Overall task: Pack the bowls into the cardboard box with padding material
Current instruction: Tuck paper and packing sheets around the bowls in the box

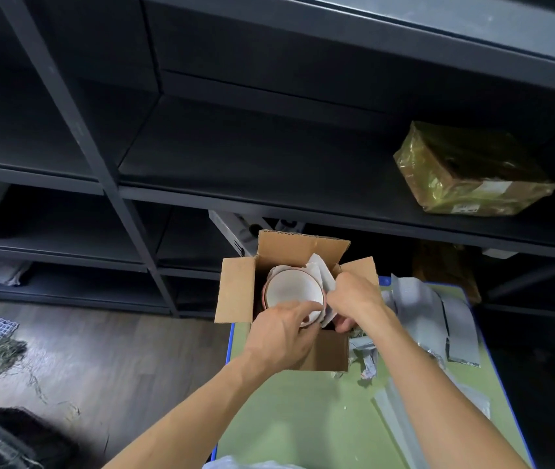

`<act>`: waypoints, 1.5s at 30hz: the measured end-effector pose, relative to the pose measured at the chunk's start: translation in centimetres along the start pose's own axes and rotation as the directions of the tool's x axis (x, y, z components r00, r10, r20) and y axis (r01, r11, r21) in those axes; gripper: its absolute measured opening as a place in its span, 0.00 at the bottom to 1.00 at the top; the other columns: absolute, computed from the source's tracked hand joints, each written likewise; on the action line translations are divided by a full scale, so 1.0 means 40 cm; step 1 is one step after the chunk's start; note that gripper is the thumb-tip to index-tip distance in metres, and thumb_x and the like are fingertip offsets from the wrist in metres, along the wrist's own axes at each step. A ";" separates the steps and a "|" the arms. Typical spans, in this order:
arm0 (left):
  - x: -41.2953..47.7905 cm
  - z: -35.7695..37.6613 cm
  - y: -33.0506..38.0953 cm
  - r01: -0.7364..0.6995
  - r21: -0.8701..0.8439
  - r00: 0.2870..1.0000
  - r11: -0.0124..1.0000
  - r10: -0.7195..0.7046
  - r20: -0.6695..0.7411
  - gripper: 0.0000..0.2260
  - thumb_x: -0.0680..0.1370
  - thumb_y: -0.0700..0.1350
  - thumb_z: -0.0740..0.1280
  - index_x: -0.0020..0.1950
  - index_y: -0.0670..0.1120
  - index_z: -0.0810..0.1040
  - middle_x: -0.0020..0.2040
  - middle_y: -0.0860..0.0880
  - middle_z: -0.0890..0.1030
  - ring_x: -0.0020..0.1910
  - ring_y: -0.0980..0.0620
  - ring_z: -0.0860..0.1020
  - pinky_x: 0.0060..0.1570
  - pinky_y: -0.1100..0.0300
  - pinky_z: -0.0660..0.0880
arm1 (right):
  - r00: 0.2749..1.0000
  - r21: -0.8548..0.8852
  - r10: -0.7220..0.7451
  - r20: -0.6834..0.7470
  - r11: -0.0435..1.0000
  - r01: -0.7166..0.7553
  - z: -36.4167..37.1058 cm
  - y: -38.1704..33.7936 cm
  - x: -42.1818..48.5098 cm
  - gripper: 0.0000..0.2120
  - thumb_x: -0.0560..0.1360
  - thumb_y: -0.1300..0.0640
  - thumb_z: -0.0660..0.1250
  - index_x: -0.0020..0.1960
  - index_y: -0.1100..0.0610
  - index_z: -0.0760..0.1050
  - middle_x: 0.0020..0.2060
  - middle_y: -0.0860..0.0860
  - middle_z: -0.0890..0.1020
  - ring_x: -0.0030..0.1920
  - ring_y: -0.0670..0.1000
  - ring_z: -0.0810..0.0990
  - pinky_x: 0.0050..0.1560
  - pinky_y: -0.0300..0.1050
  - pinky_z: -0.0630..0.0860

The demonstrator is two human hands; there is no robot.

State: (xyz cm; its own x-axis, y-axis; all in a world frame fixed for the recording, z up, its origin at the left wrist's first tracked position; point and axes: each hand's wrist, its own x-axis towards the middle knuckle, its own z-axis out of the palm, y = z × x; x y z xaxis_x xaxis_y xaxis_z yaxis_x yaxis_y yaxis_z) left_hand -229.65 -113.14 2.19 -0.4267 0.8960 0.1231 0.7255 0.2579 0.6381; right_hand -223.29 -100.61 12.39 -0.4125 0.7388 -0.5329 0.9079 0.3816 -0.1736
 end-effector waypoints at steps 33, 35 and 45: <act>0.004 0.022 0.045 0.025 0.076 1.000 0.997 -0.023 -0.020 0.09 0.76 0.50 0.61 0.44 0.50 0.80 0.43 0.54 0.78 0.45 0.52 0.75 0.32 0.56 0.67 | 0.833 -0.187 -0.276 -0.479 0.960 0.211 0.149 0.076 0.059 0.02 0.78 0.60 0.63 0.50 0.56 0.71 0.38 0.55 0.82 0.38 0.59 0.80 0.32 0.48 0.66; 0.011 0.024 0.053 0.073 0.064 0.997 0.995 -0.073 -0.010 0.09 0.76 0.49 0.62 0.46 0.50 0.81 0.44 0.54 0.78 0.47 0.53 0.74 0.33 0.55 0.69 | 0.788 -0.165 -0.287 -0.544 0.958 0.235 0.153 0.087 0.056 0.01 0.78 0.59 0.63 0.49 0.56 0.73 0.35 0.54 0.81 0.36 0.59 0.79 0.30 0.48 0.66; 0.031 0.045 0.080 0.144 0.060 0.989 0.988 -0.142 -0.041 0.09 0.78 0.51 0.66 0.45 0.48 0.82 0.40 0.50 0.77 0.45 0.49 0.73 0.34 0.55 0.69 | 0.752 -0.121 -0.345 -0.562 0.933 0.338 0.129 0.131 0.002 0.03 0.74 0.65 0.64 0.45 0.59 0.74 0.35 0.57 0.81 0.37 0.62 0.78 0.33 0.48 0.62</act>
State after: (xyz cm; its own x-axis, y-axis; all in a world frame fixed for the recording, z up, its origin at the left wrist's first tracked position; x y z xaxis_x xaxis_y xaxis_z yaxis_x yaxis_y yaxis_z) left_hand -226.87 -110.52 3.01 -0.5472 0.8347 0.0622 0.6874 0.4058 0.6024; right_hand -218.18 -101.44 7.15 -0.6654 0.7360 0.1251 0.6989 0.6730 -0.2423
